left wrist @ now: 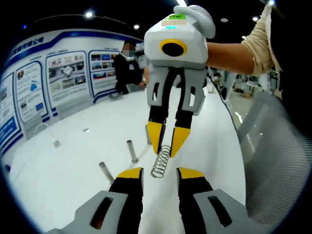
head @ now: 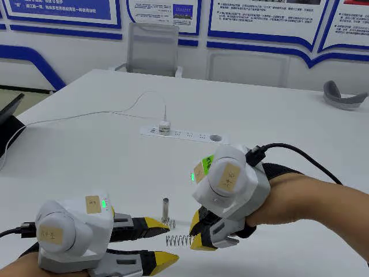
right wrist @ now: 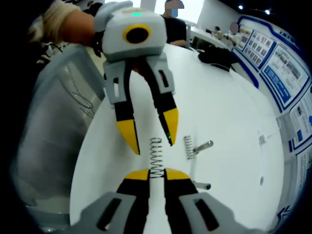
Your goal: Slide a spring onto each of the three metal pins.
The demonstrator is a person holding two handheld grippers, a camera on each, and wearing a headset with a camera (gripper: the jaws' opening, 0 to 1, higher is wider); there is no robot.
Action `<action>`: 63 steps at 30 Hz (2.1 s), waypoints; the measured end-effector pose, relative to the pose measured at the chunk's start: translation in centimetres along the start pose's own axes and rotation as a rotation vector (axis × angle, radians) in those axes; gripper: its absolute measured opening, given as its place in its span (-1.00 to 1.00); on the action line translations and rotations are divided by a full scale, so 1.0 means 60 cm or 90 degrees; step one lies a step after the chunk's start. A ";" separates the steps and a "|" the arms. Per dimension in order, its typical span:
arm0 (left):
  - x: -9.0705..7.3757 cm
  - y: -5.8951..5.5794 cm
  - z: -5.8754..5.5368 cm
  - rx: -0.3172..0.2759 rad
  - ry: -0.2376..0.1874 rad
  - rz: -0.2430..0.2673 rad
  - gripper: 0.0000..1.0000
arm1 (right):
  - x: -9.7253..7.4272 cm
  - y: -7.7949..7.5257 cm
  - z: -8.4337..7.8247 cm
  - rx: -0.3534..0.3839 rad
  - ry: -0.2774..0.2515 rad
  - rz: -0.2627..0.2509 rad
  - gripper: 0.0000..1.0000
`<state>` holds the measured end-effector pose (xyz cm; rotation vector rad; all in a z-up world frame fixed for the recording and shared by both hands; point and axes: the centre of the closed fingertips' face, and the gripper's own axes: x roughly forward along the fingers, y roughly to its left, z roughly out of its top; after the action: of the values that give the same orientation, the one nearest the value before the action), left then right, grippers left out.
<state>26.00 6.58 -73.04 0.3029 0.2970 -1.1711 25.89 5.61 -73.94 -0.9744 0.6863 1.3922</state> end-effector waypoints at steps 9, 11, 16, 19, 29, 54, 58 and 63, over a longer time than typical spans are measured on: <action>0.001 -0.007 -0.001 0.010 0.004 -0.006 -0.65 | -0.001 0.007 0.004 -0.022 0.005 0.004 -0.76; 0.001 -0.007 -0.001 0.011 0.003 -0.006 -0.70 | 0.000 0.008 0.004 -0.025 0.005 0.005 -0.76; 0.002 -0.010 -0.002 0.016 0.008 -0.011 -0.75 | -0.003 0.010 0.006 -0.032 0.006 0.007 -0.76; 0.001 -0.011 -0.004 0.019 0.013 -0.013 -0.76 | -0.010 0.011 0.012 -0.032 0.000 0.009 -0.77; 0.000 -0.012 -0.006 0.019 0.017 -0.015 -0.77 | -0.029 0.014 0.040 -0.031 -0.029 0.007 -0.77; 0.002 -0.015 -0.003 0.011 0.010 -0.016 -0.78 | -0.032 0.012 0.096 -0.052 -0.078 -0.003 -0.78; 0.002 -0.015 -0.005 0.008 0.008 -0.016 -0.79 | -0.031 0.012 0.097 -0.049 -0.079 -0.003 -0.77; -0.001 -0.011 -0.007 0.001 0.005 -0.012 -0.79 | -0.034 0.008 0.094 -0.040 -0.080 -0.008 -0.71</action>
<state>25.34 6.53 -73.45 0.3061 0.3062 -1.1888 24.37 9.48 -69.61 -0.9299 0.5449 1.4580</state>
